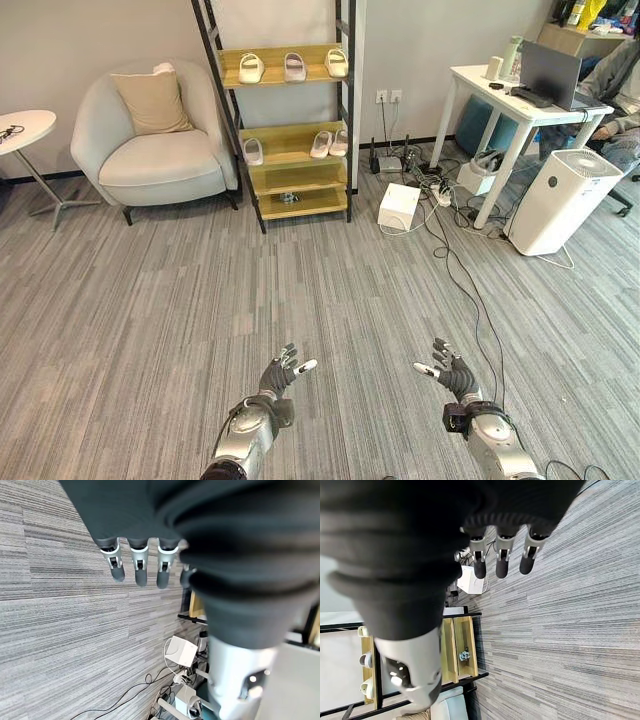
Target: Arrange the slippers neatly on the shoe rack.
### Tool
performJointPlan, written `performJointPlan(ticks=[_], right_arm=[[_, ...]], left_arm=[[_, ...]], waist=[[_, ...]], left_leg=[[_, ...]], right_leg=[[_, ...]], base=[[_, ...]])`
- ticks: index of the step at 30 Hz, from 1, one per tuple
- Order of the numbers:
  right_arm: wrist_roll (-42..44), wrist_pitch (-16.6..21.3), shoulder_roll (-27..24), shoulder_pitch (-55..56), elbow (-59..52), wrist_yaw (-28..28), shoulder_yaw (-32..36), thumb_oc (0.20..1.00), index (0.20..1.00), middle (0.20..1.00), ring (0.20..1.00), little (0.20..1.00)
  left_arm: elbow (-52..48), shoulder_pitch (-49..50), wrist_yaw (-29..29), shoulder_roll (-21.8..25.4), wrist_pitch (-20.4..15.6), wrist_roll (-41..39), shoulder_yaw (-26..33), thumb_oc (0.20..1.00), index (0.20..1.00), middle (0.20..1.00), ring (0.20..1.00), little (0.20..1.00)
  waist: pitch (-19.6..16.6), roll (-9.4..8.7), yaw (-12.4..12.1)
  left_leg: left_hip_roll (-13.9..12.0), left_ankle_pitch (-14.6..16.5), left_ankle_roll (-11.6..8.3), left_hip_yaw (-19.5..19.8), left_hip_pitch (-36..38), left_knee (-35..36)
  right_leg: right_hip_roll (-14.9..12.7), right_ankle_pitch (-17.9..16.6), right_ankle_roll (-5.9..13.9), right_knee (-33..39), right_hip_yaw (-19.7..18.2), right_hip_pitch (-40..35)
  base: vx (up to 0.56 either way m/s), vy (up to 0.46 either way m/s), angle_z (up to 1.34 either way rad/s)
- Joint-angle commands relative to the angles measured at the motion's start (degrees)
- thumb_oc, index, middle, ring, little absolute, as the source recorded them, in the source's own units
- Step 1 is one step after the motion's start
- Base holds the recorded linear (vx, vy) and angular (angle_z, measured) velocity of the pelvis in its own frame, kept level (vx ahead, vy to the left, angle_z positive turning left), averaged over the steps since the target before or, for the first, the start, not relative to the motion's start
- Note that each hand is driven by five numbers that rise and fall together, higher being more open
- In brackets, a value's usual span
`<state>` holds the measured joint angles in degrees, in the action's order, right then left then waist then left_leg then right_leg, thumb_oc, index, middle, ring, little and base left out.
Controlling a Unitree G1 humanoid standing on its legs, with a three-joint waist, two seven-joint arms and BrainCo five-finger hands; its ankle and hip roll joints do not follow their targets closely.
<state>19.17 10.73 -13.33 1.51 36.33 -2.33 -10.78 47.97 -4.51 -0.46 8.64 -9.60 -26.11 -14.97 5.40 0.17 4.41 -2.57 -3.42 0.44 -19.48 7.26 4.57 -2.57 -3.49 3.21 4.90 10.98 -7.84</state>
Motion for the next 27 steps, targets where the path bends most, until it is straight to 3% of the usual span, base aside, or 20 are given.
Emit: performJointPlan(ticks=[1,15,17,20,22,24,26,27], right_arm=[[0.7,2.18,0.6,-2.5,1.36,0.2,-1.54,1.0,1.0,1.0,1.0,1.0],[2.94,2.75,-0.08,-4.82,3.75,1.78,-1.05,1.0,1.0,1.0,1.0,1.0],[2.82,3.26,-0.66,-5.46,3.46,1.06,-0.11,1.0,1.0,1.0,1.0,1.0],[1.98,3.41,-0.43,-6.34,3.24,0.65,-0.16,1.0,1.0,1.0,1.0,1.0],[1.69,3.1,-0.83,-5.81,2.23,0.28,0.46,1.0,1.0,1.0,1.0,1.0],[1.59,2.9,-1.03,-5.49,2.38,0.05,0.62,1.0,1.0,1.0,1.0,1.0],[1.17,2.8,-1.37,-3.66,1.52,0.17,0.92,1.0,1.0,1.0,1.0,1.0],[1.63,2.92,-1.78,-2.99,0.97,0.34,1.09,1.0,1.0,1.0,1.0,1.0]], left_arm=[[2.65,-3.78,0.75,0.02,-2.89,1.88,1.64,1.0,1.0,1.0,1.0,1.0],[0.09,-3.3,1.81,2.51,-3.76,4.13,2.5,1.0,1.0,1.0,1.0,1.0],[-0.64,-3.45,1.73,3.22,-3.87,4.03,2.62,1.0,1.0,1.0,1.0,1.0],[0.78,-4.1,1.91,3.81,-3.8,5.18,2.83,1.0,1.0,1.0,1.0,1.0],[0.9,-4.76,1.75,3.65,-3.86,4.78,2.52,1.0,1.0,1.0,1.0,1.0],[1.29,-6.3,1.56,2.95,-3.67,4.79,1.89,1.0,1.0,1.0,1.0,1.0],[1.17,-6.3,1.41,1.85,-3.52,4.79,1.57,1.0,1.0,1.0,1.0,1.0],[0.89,-6.25,1.7,1.07,-3.54,4.15,1.37,1.0,1.0,1.0,1.0,1.0]], waist=[[-1.42,-1.64,0.07],[2.12,-3.37,-0.98],[3.92,-2.94,-1.28],[6.34,-2.44,-1.09],[7.09,-2.78,0.79],[7.66,-3.5,2.15],[6.57,-3.73,2.74],[6.0,-3.46,3.15]], left_leg=[[-0.24,1.24,-3.01,1.7,0.4,0.43],[1.0,1.33,-1.82,1.69,-2.5,0.43],[1.25,1.69,-0.52,2.0,-2.99,0.23],[1.49,2.96,1.06,0.89,-1.49,0.43],[1.4,4.22,-0.3,1.22,0.43,0.43],[1.4,5.17,-1.63,1.65,1.73,0.43],[0.98,6.06,-2.57,1.26,3.03,0.43],[0.22,5.66,-3.32,1.0,3.63,-0.06]], right_leg=[[-3.56,-0.75,2.18,0.1,1.52,1.0],[-5.05,-2.4,3.24,-0.64,1.67,3.71],[-6.67,-0.4,3.73,-10.39,1.5,8.24],[-9.61,-4.84,5.43,-25.74,1.1,16.0],[-10.76,-6.86,5.49,-19.17,2.02,18.54],[-9.9,-9.29,6.41,-10.63,2.79,19.5],[-9.47,-8.44,6.1,-8.25,4.25,17.65],[-8.08,-7.23,5.03,-7.41,4.17,16.27]], base=[[0.0,0.0,0.0],[0.01,0.046,-0.01],[-0.06,0.162,0.0],[0.03,0.148,-0.23],[0.26,-0.069,-0.03],[0.31,-0.219,0.35],[0.34,-0.255,0.12],[0.2,-0.166,0.06]])
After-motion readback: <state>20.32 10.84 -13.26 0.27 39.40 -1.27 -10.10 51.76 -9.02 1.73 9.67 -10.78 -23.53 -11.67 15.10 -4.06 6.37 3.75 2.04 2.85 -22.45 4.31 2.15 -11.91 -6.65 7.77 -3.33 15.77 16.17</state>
